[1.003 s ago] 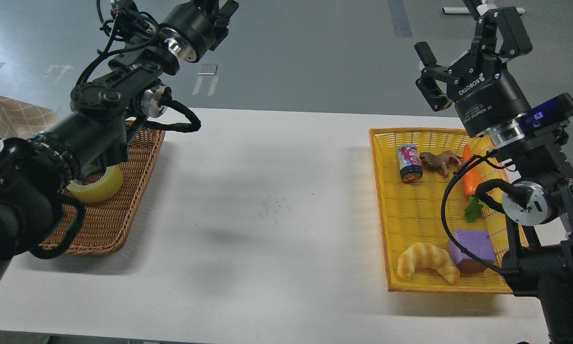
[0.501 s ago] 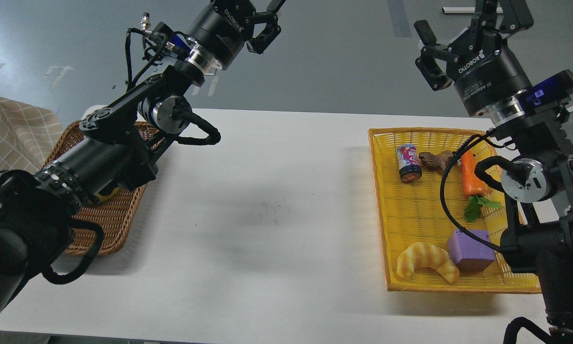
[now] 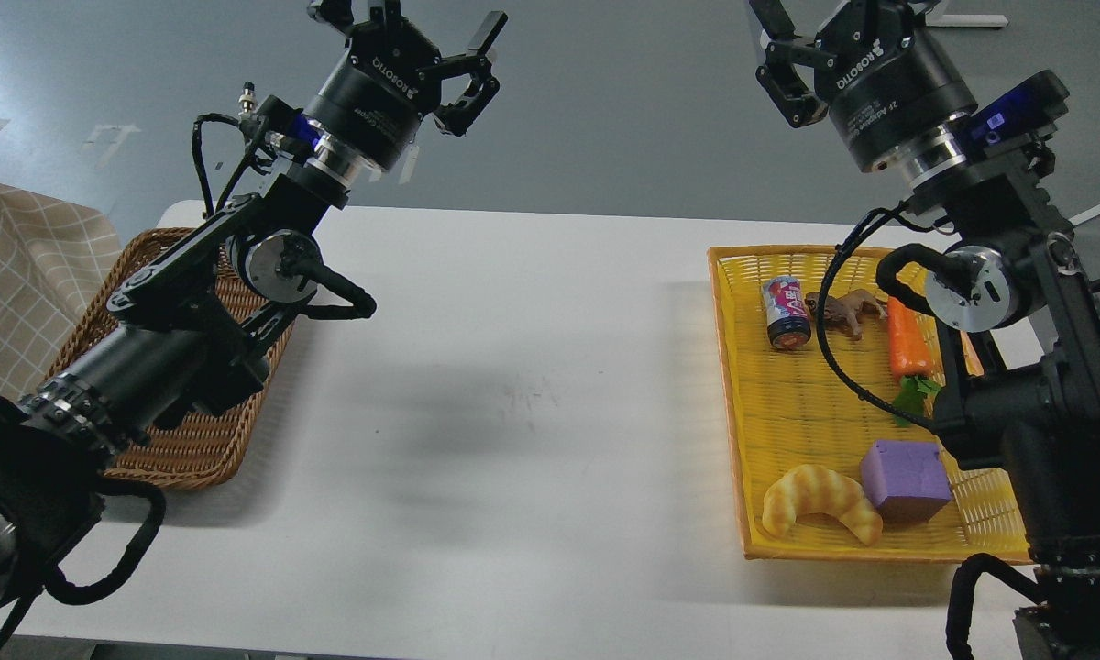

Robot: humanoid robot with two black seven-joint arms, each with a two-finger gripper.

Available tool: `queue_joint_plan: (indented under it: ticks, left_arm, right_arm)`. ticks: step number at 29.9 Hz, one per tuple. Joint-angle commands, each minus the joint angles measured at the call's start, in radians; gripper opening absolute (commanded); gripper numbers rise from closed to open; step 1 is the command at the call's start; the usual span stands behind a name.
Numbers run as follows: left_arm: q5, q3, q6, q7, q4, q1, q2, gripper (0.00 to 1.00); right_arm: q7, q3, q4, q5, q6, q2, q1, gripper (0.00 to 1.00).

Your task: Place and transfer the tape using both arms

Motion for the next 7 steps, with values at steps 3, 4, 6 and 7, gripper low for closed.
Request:
queue_joint_plan:
  ticks: [3, 4, 6, 7]
  left_arm:
    - [0.0, -0.032, 0.0, 0.0, -0.037, 0.047, 0.027, 0.98]
    - [0.0, -0.032, 0.0, 0.0, -0.037, 0.047, 0.027, 0.98]
    - [0.003, -0.035, 0.0, 0.0, -0.04, 0.049, 0.027, 0.98]
    - [0.003, -0.035, 0.0, 0.0, -0.04, 0.049, 0.027, 0.98]
  right_arm:
    - [0.012, -0.036, -0.021, 0.005, 0.0, 0.01, 0.047, 1.0]
    - [0.012, -0.037, -0.021, 0.005, 0.0, 0.01, 0.047, 1.0]
    - [0.012, -0.038, -0.015, 0.008, 0.003, 0.01, 0.045, 1.0]
    - [0.013, -0.037, -0.016, 0.006, 0.003, 0.01, 0.045, 1.0]
